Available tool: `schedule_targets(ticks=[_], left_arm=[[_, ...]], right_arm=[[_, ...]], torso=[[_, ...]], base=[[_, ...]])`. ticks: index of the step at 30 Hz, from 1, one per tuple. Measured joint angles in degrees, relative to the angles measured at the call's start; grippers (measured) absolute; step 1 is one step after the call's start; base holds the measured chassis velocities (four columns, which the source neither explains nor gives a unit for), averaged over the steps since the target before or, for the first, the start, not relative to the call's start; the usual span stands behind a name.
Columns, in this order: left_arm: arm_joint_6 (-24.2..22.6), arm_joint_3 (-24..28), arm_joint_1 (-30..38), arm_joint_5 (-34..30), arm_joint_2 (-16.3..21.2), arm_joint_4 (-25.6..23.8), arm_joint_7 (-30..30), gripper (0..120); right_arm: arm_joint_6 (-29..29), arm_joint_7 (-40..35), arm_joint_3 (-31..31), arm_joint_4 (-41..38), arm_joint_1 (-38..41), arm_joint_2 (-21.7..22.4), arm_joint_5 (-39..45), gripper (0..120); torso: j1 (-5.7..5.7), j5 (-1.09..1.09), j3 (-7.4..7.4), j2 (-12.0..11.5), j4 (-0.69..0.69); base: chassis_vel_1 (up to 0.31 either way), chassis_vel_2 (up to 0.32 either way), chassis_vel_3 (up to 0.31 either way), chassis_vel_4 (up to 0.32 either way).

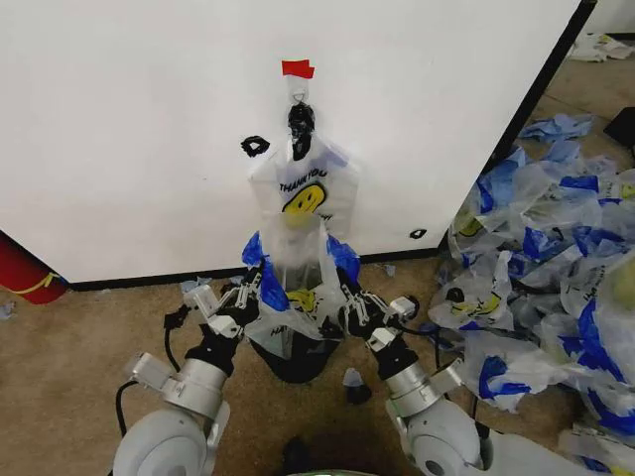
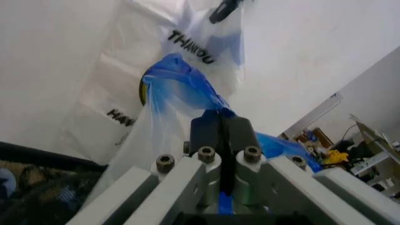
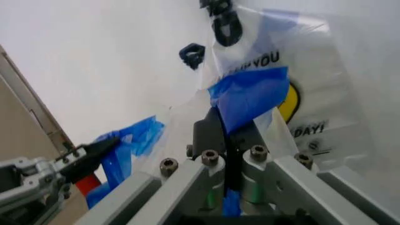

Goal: Pick up the garbage bag from the wall and place it over the trash bin.

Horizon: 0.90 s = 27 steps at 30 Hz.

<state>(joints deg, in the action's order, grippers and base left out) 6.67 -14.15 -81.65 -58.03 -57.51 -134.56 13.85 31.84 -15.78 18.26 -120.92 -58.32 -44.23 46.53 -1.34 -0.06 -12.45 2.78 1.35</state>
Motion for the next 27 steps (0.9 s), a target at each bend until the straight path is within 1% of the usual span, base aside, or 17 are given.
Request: schedule_targets(ticks=[3, 8, 11, 20, 25, 27], left_arm=[[0.19, 0.46, -0.05, -0.02, -0.75, 1.33, -0.37, 0], [0.38, 0.74, 0.02, 0.13, -2.04, 2.19, -0.26, 0], [0.63, 0.73, -0.03, 0.36, -2.11, 2.7, -0.27, 0], [2.43, -0.27, -0.75, 2.01, -0.44, 5.45, -1.33, 0], [2.74, -0.89, -0.64, 2.39, 0.65, 5.87, -1.4, 0], [2.74, -0.98, -0.65, 2.39, 0.78, 5.78, -1.35, 0]], right_arm=[[0.23, 0.17, -1.07, 0.0, -1.22, 0.17, -0.62, 0], [0.41, 0.5, -1.62, 0.0, -2.29, 0.3, -1.45, 0], [0.46, 0.51, -1.66, 0.12, -2.46, 0.14, -1.71, 0], [0.91, 0.6, -1.08, 1.59, -3.77, -1.28, -3.36, 0], [1.01, 0.31, 2.45, 2.8, -2.21, -4.1, -4.43, 0], [1.0, 0.17, 3.39, 2.93, -1.53, -4.57, -4.5, 0]], torso=[[0.0, 0.0, 0.0, 0.0, 0.0], [0.0, 0.0, 0.0, 0.0, 0.0], [0.0, 0.0, 0.0, 0.0, 0.0], [0.0, -0.01, 0.0, 0.0, 0.0], [0.0, 0.0, 0.0, 0.0, 0.01], [0.0, -0.01, 0.0, 0.0, 0.01]], base=[[0.0, 0.0, 0.0, 0.0], [0.0, 0.0, 0.0, 0.0], [0.0, 0.0, 0.0, 0.0], [0.0, 0.0, 0.0, 0.0], [0.0, 0.0, 0.0, 0.0], [0.0, 0.0, 0.0, 0.0]])
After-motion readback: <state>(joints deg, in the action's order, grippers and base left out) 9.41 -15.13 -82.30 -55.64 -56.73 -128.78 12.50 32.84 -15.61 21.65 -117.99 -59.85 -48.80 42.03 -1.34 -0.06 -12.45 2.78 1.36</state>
